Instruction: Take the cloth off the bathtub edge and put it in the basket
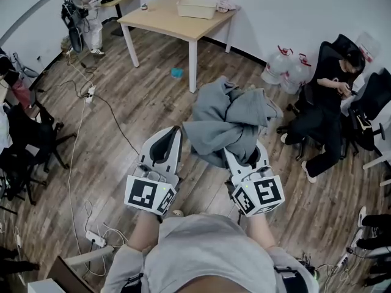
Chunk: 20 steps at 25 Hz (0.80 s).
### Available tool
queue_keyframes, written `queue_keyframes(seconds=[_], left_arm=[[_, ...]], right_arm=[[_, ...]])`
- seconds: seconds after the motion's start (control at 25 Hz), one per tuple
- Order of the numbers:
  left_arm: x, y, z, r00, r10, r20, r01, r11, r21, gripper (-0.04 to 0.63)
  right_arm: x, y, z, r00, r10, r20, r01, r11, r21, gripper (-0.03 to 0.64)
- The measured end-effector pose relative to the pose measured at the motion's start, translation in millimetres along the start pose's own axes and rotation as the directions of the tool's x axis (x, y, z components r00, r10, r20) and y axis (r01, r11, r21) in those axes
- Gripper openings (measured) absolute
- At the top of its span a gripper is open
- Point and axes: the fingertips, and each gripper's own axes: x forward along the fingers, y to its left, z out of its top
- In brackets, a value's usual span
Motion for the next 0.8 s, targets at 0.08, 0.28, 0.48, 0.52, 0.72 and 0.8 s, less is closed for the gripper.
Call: queue_keyframes(seconds=[0.08,0.28,0.48,0.52,0.72,0.8], left_arm=[[4,-5,-2,1.0,0.007,-0.003,-0.007,1.0,0.0,-0.003],[13,-7,-5,1.0,0.017,-0.013,-0.017,1.0,0.015,-0.003],[27,6,-15,0.999,0.021,-0.031,-0.02,0.999,0.033,-0.003],[31,10,-17,0.999,0.019,-0.032,-0.018,0.999,0.031,-0.003],[62,35,-26,0.999,-0.02,-0.025,0.021,0.999,0.031,-0.003],[76,50,-27,0.999,-0.031,-0.022,0.032,0.999,0.033,-0.003]], right_arm=[[-1,-6,-2,1.0,0.009,-0.006,-0.009,1.0,0.002,0.21],[2,-18,-9,1.0,0.012,-0.021,-0.012,1.0,0.022,0.21],[14,-27,-13,1.0,-0.007,-0.004,0.007,1.0,0.003,0.212],[18,-29,-13,1.0,-0.015,-0.001,0.015,1.0,-0.008,0.212],[54,-41,-13,0.999,-0.041,-0.005,0.041,0.998,-0.043,0.218],[73,-43,-13,0.999,-0.045,-0.005,0.045,0.998,-0.041,0.218]])
